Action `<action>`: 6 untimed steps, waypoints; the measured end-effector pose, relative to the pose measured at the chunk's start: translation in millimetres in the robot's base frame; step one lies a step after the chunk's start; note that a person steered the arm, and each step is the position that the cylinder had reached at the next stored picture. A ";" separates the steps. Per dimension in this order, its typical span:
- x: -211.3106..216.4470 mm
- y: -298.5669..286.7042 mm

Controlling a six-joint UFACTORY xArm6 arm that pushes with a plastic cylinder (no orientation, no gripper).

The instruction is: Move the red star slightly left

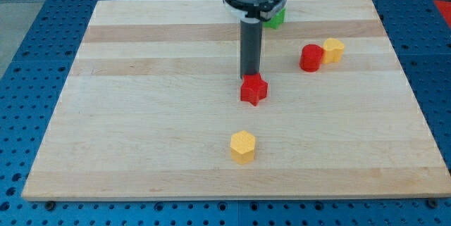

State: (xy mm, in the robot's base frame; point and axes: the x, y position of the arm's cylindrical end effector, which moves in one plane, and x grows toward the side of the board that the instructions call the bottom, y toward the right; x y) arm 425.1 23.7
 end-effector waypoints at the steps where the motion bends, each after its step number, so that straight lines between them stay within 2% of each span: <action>1: 21.7 -3.7; 2: 33.6 -6.9; 4: 26.9 64.0; 6: 63.2 34.3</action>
State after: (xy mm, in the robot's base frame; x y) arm 488.3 58.0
